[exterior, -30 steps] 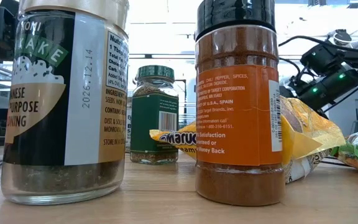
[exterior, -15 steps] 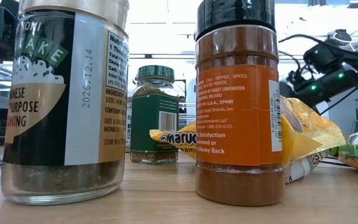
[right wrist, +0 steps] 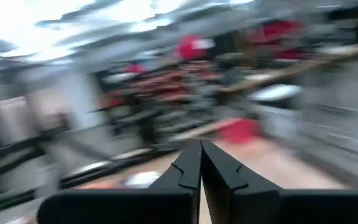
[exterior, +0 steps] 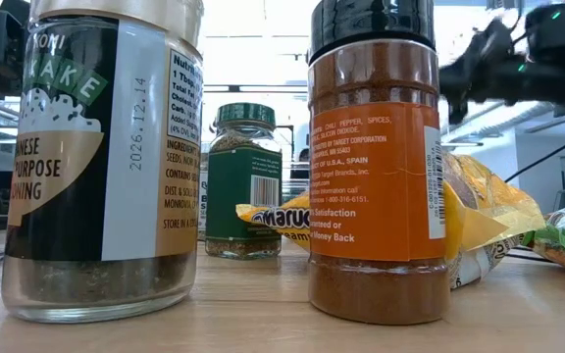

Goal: Pick & Place Food Item
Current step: Put the black spoon into the right transparent bin

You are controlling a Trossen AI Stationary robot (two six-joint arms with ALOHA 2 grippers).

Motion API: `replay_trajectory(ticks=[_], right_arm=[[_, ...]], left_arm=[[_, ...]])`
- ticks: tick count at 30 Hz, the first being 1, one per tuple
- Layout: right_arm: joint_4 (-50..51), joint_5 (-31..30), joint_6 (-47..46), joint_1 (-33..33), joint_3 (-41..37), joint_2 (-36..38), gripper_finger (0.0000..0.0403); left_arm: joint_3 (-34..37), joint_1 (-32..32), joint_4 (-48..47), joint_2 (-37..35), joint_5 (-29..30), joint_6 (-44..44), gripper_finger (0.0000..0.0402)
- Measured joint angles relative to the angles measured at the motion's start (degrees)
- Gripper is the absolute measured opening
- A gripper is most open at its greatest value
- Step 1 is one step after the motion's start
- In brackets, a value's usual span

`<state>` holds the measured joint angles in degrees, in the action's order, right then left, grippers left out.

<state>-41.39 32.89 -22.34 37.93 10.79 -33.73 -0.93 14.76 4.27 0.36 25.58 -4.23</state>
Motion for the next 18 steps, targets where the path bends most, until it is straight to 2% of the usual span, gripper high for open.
replay_trajectory(ticks=[3, 6, 8, 11, 14, 18], right_arm=[[0.1, -3.2, 1.8, -12.1, 0.0, 2.1, 0.0001], [2.0, -12.0, 6.9, -24.8, 0.2, 2.1, 0.0014], [6.8, -19.9, 10.9, -33.2, 1.6, 1.3, 0.0033], [15.8, -32.9, 15.1, -44.6, 5.2, -1.3, 0.0080], [22.0, -44.9, 15.4, -54.3, 9.5, -6.1, 0.0139], [30.0, -54.2, 10.7, -63.0, 15.3, -15.2, 0.0209]], left_arm=[[0.0, 0.0, 0.0, 0.0, 0.0, 0.0, 0.0374], [0.0, 0.0, 0.0, 0.0, 0.0, 0.0, 0.0374], [0.0, 0.0, 0.0, 0.0, 0.0, 0.0, 0.0374], [0.0, 0.0, 0.0, 0.0, 0.0, 0.0, 0.0374], [0.0, 0.0, 0.0, 0.0, 0.0, 0.0, 0.0374], [0.0, 0.0, 0.0, 0.0, 0.0, 0.0, 0.0374]])
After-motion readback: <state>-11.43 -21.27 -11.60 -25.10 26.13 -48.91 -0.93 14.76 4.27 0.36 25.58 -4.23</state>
